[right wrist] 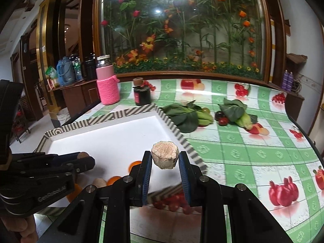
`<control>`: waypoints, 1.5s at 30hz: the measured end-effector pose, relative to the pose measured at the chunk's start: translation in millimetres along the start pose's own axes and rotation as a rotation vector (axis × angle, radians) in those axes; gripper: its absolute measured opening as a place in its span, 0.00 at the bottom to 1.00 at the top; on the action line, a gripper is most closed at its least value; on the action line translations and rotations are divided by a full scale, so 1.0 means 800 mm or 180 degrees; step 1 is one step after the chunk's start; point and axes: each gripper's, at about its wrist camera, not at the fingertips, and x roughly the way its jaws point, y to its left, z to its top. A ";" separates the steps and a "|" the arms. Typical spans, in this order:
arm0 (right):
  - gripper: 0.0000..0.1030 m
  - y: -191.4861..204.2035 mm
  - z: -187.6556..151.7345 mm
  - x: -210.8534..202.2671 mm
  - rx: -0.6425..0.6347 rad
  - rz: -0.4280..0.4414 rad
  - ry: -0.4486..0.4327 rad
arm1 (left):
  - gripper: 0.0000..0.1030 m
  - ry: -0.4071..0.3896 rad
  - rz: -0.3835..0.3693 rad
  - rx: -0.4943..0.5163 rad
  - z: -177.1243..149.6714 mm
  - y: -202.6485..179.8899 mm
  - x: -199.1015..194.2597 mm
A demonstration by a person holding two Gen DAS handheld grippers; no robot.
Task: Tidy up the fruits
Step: 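Carry the brown ball and the rice cake over the tray with both tools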
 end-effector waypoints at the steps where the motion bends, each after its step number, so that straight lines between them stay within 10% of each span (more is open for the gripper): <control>1: 0.26 0.004 0.000 0.002 -0.0016 0.0017 0.0001 | 0.20 0.0011 0.0013 -0.0019 0.000 0.002 0.001; 45: 0.26 0.064 0.001 0.058 -0.0394 0.0665 0.0458 | 0.20 -0.0029 0.0540 -0.0184 0.000 0.037 0.005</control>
